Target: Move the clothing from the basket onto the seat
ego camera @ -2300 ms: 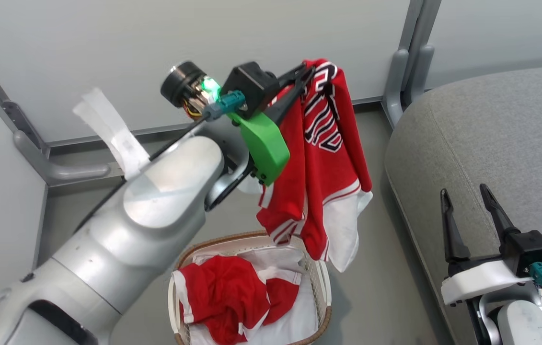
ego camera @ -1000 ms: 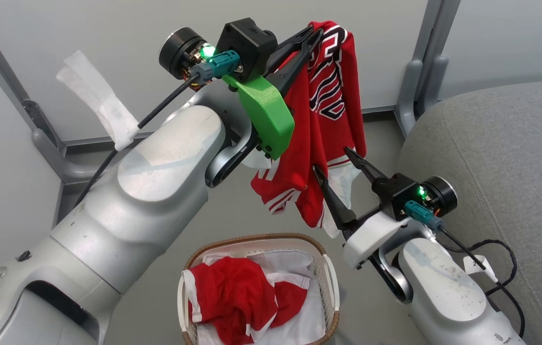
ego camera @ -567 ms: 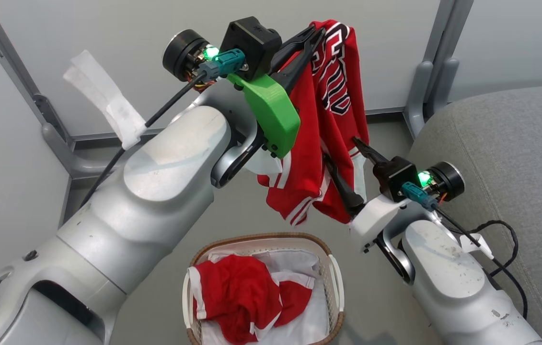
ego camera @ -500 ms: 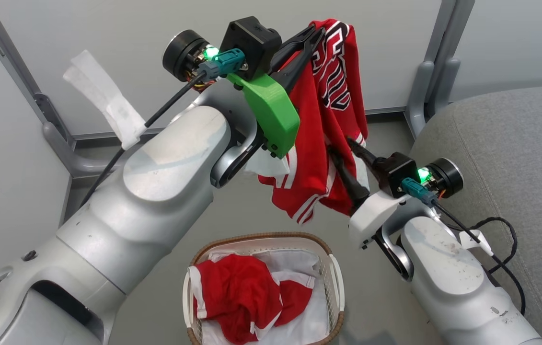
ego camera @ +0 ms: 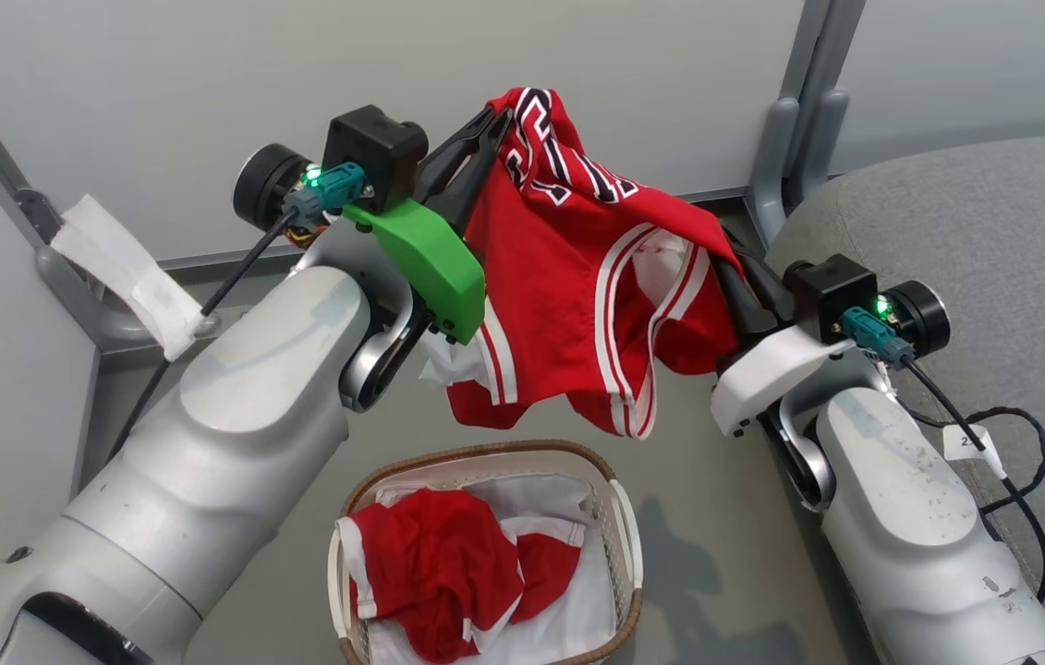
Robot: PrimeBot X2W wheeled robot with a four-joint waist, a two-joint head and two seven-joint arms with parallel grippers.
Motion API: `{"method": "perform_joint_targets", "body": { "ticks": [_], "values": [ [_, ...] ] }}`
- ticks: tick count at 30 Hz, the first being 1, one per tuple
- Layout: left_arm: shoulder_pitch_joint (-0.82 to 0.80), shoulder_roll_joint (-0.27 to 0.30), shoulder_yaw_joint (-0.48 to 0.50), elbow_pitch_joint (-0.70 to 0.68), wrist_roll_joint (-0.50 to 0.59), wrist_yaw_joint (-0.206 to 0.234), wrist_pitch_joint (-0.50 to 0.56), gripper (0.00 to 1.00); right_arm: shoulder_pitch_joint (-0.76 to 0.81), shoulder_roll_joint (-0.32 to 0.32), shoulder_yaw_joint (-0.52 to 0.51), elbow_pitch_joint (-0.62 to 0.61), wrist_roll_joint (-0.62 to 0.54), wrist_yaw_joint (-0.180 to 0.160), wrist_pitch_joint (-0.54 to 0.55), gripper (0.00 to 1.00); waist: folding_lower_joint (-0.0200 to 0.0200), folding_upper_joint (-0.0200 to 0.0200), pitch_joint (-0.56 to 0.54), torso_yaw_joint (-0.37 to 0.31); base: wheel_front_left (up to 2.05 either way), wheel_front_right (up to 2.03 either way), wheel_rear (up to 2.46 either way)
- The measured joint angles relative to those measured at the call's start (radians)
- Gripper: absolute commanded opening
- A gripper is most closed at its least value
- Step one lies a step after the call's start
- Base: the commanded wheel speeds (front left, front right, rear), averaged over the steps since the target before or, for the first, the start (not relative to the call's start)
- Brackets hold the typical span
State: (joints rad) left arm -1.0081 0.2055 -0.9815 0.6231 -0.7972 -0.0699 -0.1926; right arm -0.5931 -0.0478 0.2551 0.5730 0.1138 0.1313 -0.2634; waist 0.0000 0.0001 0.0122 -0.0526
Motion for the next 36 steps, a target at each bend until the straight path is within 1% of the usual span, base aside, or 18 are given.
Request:
{"method": "perform_joint_targets", "body": {
  "ticks": [1,2,5,11,15,20,23,27,36],
  "values": [
    [0.012,0.001,0.002,0.001,-0.001,0.003,-0.010,0.98,0.000,0.001,-0.011,-0.007,-0.004,0.000,0.000,0.00,0.0000,0.0000,0.002,-0.005,0.00,0.00,0.00],
    [0.023,0.002,0.004,0.002,-0.002,0.004,-0.017,1.00,-0.001,0.000,-0.024,-0.012,-0.013,0.000,0.000,0.00,0.0000,0.0000,0.005,-0.011,0.00,0.00,0.00],
    [0.055,0.006,0.010,0.001,0.004,0.018,-0.044,1.00,-0.002,0.000,-0.058,-0.023,-0.033,0.000,0.000,0.00,0.0000,0.0000,0.011,-0.028,0.00,0.00,0.00],
    [0.151,-0.002,0.014,-0.012,0.014,0.018,-0.064,1.00,-0.007,0.001,-0.145,-0.049,-0.091,0.000,0.000,0.00,0.0000,0.0000,0.021,-0.072,0.00,0.00,0.00],
    [0.200,-0.008,0.035,-0.046,0.043,0.022,-0.069,1.00,-0.002,-0.001,-0.218,-0.079,-0.123,0.000,0.000,0.00,0.0000,0.0000,0.031,-0.110,0.00,0.00,0.00],
    [0.254,-0.016,0.041,-0.098,0.097,0.015,-0.072,1.00,0.026,-0.001,-0.292,-0.127,-0.157,0.000,0.000,0.00,0.0000,0.0000,0.046,-0.166,0.00,0.00,0.00],
    [0.282,-0.027,0.030,-0.104,0.114,0.005,-0.072,1.00,0.041,-0.001,-0.323,-0.156,-0.168,0.000,0.000,0.00,0.0000,0.0000,0.055,-0.206,0.00,0.00,0.00],
    [0.300,-0.040,0.016,-0.101,0.121,-0.003,-0.072,1.00,0.052,-0.002,-0.335,-0.188,-0.166,0.000,0.000,0.00,0.0000,0.0000,0.069,-0.268,0.00,0.00,0.00],
    [0.303,-0.051,0.001,-0.076,0.124,-0.015,-0.072,1.00,0.071,-0.002,-0.318,-0.224,-0.129,0.000,0.000,0.00,0.0000,0.0000,0.113,-0.421,0.00,0.00,0.00]
  ]
}}
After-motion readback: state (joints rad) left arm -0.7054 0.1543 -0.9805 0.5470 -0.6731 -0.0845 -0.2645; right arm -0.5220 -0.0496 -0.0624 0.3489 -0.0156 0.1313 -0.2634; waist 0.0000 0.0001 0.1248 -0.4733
